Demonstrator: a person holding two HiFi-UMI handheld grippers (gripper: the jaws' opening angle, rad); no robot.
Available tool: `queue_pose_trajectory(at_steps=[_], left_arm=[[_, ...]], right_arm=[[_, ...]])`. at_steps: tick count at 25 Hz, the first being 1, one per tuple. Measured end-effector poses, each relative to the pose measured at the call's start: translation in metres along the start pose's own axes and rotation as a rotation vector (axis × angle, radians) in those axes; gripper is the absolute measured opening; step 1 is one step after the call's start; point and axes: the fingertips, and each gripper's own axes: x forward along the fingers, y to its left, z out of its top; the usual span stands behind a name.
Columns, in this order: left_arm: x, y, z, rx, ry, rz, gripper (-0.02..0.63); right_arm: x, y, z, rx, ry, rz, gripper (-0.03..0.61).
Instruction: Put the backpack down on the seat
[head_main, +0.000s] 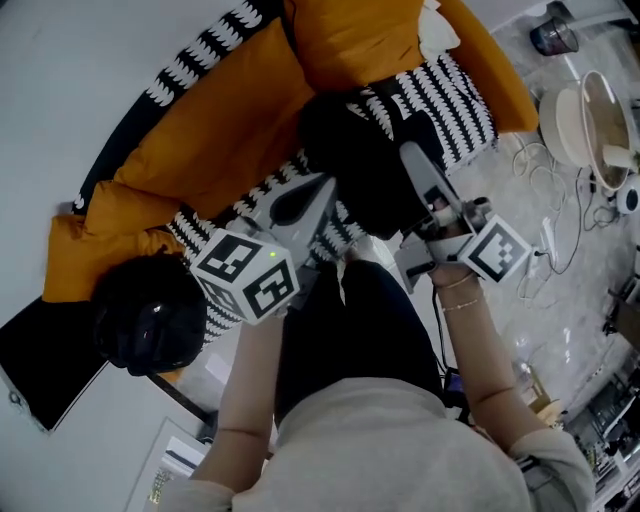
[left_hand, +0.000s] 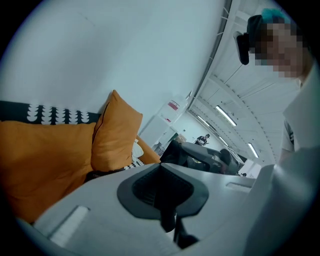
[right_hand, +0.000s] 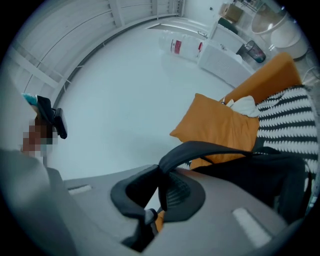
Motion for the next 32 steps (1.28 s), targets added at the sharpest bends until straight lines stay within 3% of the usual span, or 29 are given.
queue_pose_trajectory(at_steps=[10, 15, 22, 32], left_arm=[[0.02, 0.006, -0.023, -0.059, 0.08, 0.047, 0.006], [0.017, 0.017, -0.037, -0.076, 0.057, 0.038, 0.006], [0.012, 0.031, -0.057, -0.071, 0.022, 0.023, 0.008], [0.004, 0.057, -0.109, -0.077, 0.089, 0.036, 0.008]], right_arm=[[0.002, -0.029, -0.045, 0.085, 0.038, -0.01, 0.023], [-0.001, -0.043, -0.073, 0.089, 0.066, -0.038, 0.023], [-0.005, -0.062, -0.119, -0.053, 0.135, -0.141, 0.025], [-0.005, -0.099, -0.184, -0.223, 0.282, -0.271, 0.028]])
